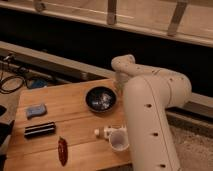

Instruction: Push the ceramic bowl across the table

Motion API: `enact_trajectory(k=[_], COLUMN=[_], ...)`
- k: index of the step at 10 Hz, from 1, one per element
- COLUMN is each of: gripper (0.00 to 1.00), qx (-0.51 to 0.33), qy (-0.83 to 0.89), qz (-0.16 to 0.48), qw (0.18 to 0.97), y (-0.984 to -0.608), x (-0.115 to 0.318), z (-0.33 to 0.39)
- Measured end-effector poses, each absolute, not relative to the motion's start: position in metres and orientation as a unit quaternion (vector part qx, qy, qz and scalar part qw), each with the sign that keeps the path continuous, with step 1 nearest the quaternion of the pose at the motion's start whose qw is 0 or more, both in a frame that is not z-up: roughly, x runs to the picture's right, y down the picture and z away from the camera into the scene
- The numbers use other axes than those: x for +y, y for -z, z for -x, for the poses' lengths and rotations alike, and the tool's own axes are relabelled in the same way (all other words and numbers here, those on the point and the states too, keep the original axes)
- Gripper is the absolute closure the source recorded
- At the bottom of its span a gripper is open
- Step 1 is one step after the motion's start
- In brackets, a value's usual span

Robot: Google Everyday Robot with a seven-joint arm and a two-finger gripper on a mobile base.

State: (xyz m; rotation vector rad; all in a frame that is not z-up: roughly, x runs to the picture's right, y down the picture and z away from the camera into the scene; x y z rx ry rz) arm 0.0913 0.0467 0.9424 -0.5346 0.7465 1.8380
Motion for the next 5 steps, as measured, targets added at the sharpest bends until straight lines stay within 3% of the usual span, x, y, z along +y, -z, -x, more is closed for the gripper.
enact_trajectory(k=[5], gripper=[0.81], qx=[0.316], qy=[-0.756], qz=[0.227], qw=[0.527], y=[-0.942], x=[0.043], z=[-0.068])
